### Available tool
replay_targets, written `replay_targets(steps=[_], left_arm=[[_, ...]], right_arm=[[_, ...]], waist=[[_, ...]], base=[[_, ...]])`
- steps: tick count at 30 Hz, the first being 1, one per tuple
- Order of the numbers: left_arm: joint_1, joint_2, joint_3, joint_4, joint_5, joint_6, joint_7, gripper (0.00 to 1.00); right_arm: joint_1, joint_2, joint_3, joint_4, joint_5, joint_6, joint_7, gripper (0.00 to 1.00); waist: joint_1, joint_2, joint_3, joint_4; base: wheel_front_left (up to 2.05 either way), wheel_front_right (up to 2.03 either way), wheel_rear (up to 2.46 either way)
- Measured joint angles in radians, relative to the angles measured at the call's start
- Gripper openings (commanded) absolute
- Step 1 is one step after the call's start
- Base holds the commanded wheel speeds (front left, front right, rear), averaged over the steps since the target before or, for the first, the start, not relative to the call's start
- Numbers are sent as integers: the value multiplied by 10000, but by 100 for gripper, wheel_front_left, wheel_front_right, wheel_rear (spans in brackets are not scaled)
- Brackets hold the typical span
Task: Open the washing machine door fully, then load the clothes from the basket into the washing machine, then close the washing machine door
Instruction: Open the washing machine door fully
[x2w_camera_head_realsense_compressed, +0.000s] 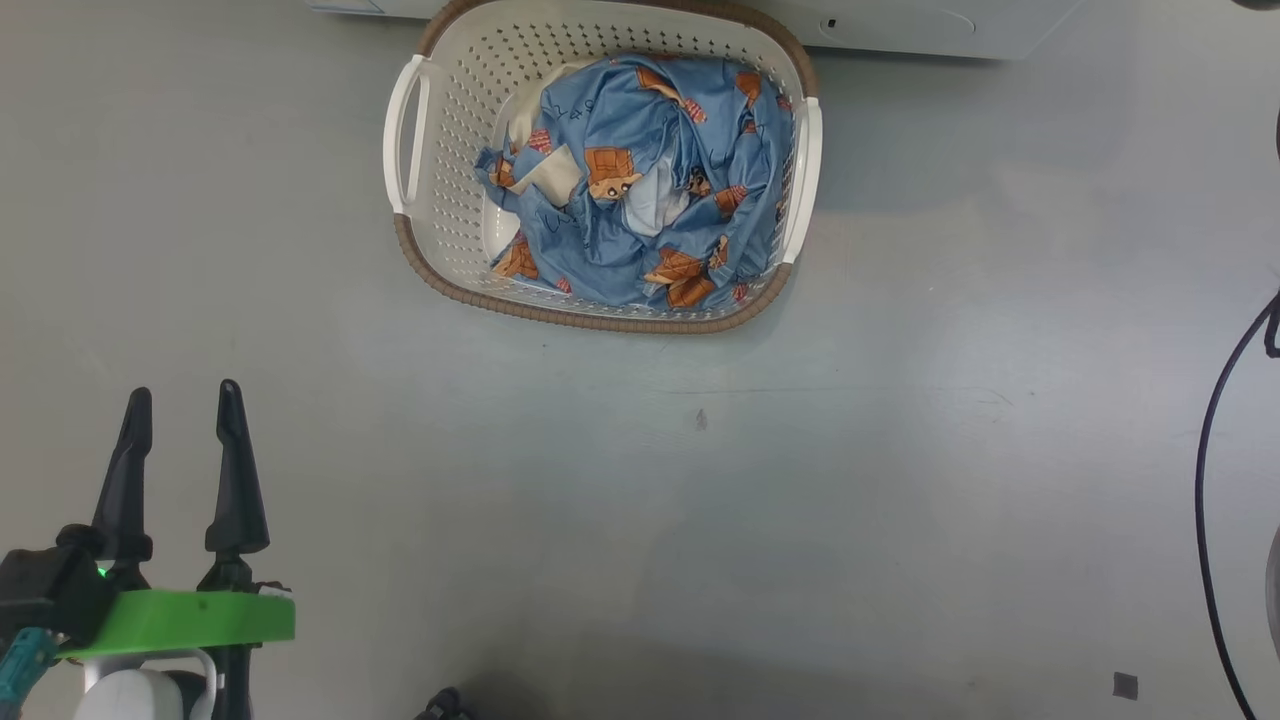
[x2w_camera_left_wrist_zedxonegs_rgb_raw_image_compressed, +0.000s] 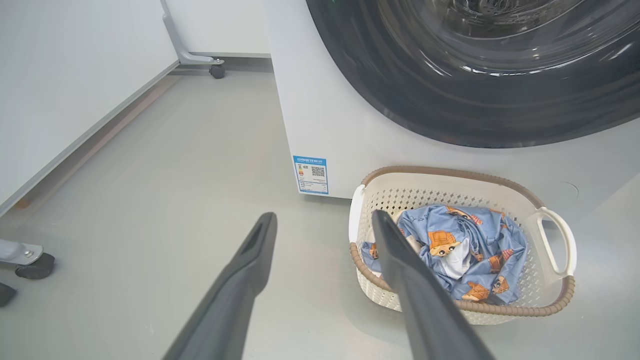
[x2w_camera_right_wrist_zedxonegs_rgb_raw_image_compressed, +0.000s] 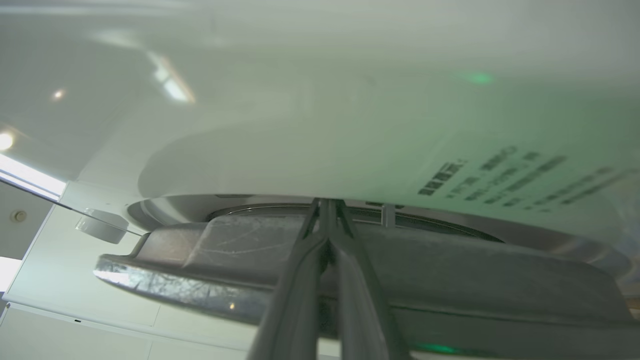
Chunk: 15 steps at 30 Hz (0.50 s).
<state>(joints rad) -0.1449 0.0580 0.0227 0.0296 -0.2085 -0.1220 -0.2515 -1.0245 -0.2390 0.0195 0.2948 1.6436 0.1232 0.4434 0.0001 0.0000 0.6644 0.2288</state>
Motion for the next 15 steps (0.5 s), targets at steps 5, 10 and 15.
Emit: replay_targets(steps=[5, 10, 15], left_arm=[[0, -8, 0, -8, 0, 0, 0, 100], [1, -15, 0, -21, 2, 0, 0, 100], [2, -31, 0, -19, 27, 0, 0, 100]], right_arm=[[-93, -27, 10, 29, -71, 2, 98, 0], [-186, -61, 50, 63, -148, 2, 155, 0], [-262, -71, 88, 105, -257, 2, 190, 0]], waist=[[0, 0, 35, 22], [0, 0, 82, 38], [0, 0, 107, 40]], base=[[0, 0, 0], [0, 0, 0], [0, 0, 0]])
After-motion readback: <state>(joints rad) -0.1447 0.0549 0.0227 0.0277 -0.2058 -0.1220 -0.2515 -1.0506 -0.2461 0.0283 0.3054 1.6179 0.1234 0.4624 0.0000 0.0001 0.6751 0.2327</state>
